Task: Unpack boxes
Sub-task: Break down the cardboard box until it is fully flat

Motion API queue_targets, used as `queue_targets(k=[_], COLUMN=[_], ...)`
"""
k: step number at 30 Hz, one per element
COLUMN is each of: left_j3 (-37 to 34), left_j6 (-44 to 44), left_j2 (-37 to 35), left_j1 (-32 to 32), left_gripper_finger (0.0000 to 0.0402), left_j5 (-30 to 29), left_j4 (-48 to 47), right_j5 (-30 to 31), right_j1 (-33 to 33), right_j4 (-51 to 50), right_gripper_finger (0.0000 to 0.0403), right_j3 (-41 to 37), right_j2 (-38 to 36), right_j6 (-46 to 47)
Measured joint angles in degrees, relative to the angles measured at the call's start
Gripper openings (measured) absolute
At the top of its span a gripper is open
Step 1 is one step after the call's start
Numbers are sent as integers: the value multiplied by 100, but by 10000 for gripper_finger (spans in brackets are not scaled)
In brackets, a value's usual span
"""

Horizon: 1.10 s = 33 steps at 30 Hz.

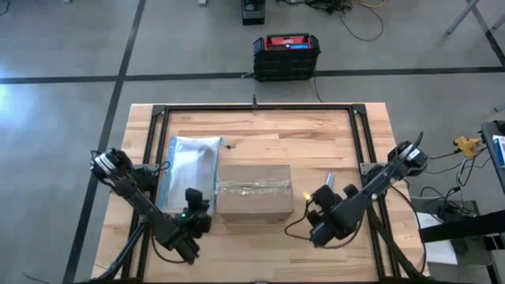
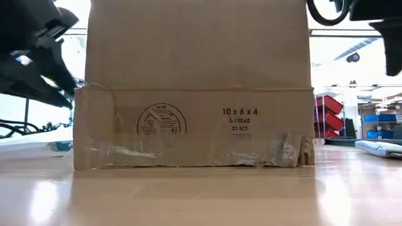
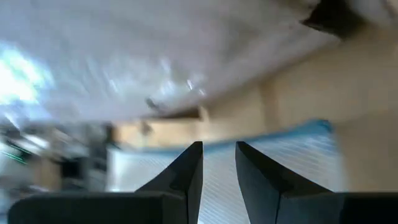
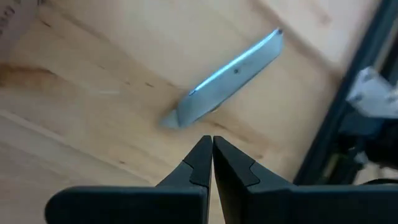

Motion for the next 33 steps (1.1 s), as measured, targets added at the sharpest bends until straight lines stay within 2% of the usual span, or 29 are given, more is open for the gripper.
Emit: queue_targets(k=[4,8,13,17,22,25,28,33], left_j3=[-7,-9,-12,-13,-15,-19,-44,-53], left_j6=[-735,-1419,-2009,-2212,-2173,-2166,-2179,-2282], left_j2=[-350,-547,-557,-557,-557,-557,-557,-557], left_j1=[-144,-393,-700,-848,-890,-877,-881,-881], left_gripper_finger=[80,80,80,80,80,80,80,80], left_j5=[956,1407,1430,1430,1409,1326,1079,1022], left_j4=[1,62,117,160,160,164,170,179], right_j5=[-390,-698,-1214,-1177,-1149,-1035,-1019,-1017], right_j1=[-372,-829,-1407,-1505,-1490,-1483,-1496,-1526], right_j4=[622,1016,1722,2417,2415,2504,2671,2701], right_gripper_finger=[0,0,0,0,0,0,0,0], right_j3=[-470,-1093,-2067,-2576,-3067,-3264,-3291,-3299], right_j2=[-550,-1171,-2073,-2843,-3494,-3494,-3262,-2740], right_j6=[-214,-205,-198,-281,1019,1648,1677,1881])
